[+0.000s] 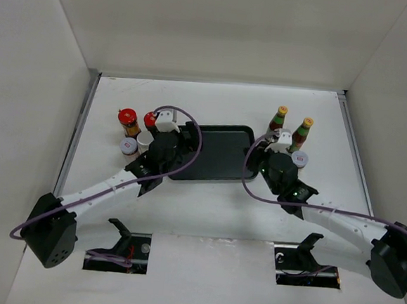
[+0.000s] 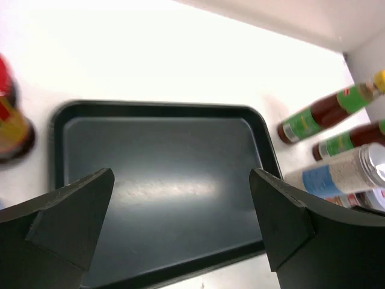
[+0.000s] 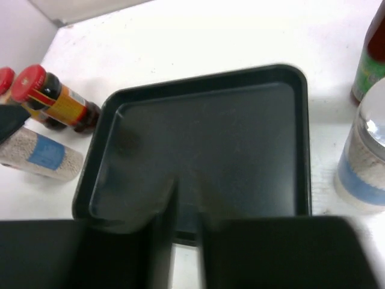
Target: Organize the condiment bottles
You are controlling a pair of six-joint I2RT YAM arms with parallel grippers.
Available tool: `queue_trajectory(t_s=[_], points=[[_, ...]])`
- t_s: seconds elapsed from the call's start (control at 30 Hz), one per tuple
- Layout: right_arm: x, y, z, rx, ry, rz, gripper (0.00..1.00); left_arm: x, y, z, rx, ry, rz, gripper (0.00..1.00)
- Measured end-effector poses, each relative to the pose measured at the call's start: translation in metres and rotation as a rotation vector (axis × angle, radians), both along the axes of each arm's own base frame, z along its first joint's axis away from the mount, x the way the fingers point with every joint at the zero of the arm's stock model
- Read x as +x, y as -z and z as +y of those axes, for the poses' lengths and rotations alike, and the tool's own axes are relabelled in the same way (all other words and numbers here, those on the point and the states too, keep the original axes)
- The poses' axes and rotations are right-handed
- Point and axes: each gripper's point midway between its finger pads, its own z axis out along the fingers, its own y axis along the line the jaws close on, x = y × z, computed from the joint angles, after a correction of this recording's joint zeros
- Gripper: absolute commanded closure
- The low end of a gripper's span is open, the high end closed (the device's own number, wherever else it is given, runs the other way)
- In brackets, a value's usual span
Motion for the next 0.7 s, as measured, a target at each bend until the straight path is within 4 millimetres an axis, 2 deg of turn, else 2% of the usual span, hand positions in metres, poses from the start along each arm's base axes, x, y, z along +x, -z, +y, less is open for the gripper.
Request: queue_trajectory(t_s=[0.07, 0.13, 0.17, 0.27, 0.33, 0.37, 0.47, 0.6, 0.7], points=[[-0.003, -0.012, -0.001, 0.020, -0.004, -0.026, 0.85, -0.003, -0.004, 0.009, 0.001, -0.019, -0.033, 0.00], [-0.009, -0.027, 0.001, 0.040, -0.016, -0.061, 0.76, -0.006, -0.001, 0.012, 0.001, -0.021, -0.049, 0.00], [-0.011, -0.035, 0.000, 0.049, -0.016, -0.078, 0.75, -0.007, 0.002, 0.013, 0.004, -0.019, -0.050, 0.04], [-0.012, -0.058, -0.010, 0.066, 0.015, -0.115, 0.73, -0.010, 0.013, 0.009, 0.007, 0.008, -0.038, 0.29], [-0.003, -0.072, -0.028, 0.065, 0.080, -0.122, 0.71, -0.011, 0.019, 0.005, 0.000, 0.025, -0.035, 0.56], [0.004, -0.078, -0.040, 0.060, 0.124, -0.123, 0.69, -0.012, 0.021, 0.003, -0.002, 0.036, -0.036, 0.65], [0.022, -0.091, -0.074, 0.032, 0.242, -0.116, 0.54, -0.016, 0.031, -0.008, -0.008, 0.076, -0.033, 0.82], [0.044, -0.093, -0.103, -0.050, 0.334, -0.094, 0.34, -0.025, 0.045, -0.017, -0.009, 0.121, -0.023, 0.85], [0.060, -0.085, -0.116, -0.110, 0.371, -0.060, 0.29, -0.031, 0.054, -0.017, -0.012, 0.135, -0.015, 0.80]])
